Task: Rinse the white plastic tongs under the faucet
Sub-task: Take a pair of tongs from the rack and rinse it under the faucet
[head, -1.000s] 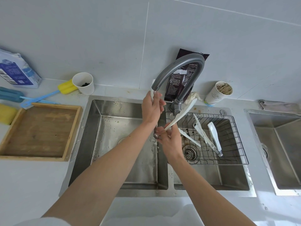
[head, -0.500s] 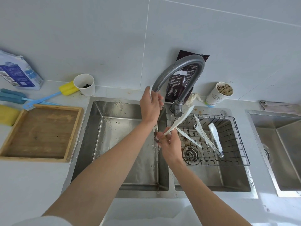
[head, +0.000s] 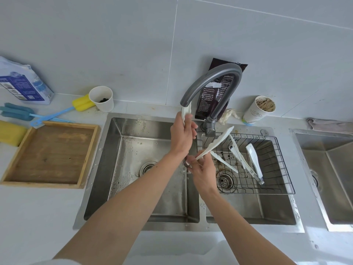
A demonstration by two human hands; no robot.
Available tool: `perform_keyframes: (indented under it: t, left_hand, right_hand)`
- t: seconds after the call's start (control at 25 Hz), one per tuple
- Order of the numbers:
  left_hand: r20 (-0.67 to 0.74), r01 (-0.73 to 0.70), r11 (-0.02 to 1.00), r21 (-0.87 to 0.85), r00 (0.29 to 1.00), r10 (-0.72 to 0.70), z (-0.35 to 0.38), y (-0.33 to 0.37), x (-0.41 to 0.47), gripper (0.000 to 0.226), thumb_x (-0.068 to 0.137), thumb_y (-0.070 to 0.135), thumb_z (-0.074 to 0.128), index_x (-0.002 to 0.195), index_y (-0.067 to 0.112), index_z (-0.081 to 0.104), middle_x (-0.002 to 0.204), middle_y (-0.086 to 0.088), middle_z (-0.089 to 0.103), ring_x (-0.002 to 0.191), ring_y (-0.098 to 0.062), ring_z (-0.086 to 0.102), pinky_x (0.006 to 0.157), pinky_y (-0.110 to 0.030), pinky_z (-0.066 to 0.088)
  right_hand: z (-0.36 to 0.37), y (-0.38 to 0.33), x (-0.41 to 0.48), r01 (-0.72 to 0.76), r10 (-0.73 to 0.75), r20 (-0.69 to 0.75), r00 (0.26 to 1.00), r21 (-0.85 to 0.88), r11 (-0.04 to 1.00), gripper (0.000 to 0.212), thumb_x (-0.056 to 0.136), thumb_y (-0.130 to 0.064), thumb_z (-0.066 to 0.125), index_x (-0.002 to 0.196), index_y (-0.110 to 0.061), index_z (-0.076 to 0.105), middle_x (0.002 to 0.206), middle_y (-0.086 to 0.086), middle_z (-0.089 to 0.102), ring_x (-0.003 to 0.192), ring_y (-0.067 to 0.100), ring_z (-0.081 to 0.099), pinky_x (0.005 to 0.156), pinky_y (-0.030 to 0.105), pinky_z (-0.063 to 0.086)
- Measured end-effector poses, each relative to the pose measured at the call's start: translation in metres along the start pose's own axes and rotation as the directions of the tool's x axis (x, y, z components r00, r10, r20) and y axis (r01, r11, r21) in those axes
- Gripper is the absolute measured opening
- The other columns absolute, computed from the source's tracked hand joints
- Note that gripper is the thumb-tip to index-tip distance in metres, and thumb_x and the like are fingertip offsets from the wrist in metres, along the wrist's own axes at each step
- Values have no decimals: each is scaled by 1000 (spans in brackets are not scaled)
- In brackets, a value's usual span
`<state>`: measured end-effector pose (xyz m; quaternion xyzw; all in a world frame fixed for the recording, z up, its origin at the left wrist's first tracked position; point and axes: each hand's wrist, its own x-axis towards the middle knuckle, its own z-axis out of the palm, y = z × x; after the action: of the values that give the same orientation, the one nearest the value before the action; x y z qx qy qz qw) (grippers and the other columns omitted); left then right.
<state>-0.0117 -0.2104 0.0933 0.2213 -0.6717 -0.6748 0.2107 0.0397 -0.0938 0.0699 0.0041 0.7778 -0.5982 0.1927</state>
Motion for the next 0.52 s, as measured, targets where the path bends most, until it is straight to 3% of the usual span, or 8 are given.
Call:
perform_keyframes:
  t: [0.12,0.32,0.52]
  left_hand:
    - [-25,-18,1000,-15,1000,17,0,7,14,27,105,26,37,110,4,52,74,2,62,58,-11,58,57,-30,54]
    - [-20,-28,999,-35,999,27,4,1,0,26,105,30,35,103,10,51,71,-3,62,54,-14,59,56,-27,53]
    - [-6,26,999,-31,1000,-26,0,-13,-7,25,105,32,37,104,12,52,72,-3,63,55,-12,60,56,-29,54]
  right_hand:
    - [-3,6,-6,-28,28,4,1000,-30,999,11,99,-19,59,91,-22,51,83,2,72,81,18,71,86,53,56]
    - [-1,-9,3,19,-17,-39,999,48,999,13,98,-18,61,89,-23,52,79,4,70,79,23,70,83,48,59]
    - [-1,2,1,0,0,15,1000,25,1000,10,98,-15,60,91,-17,52,82,11,71,83,31,71,84,50,58]
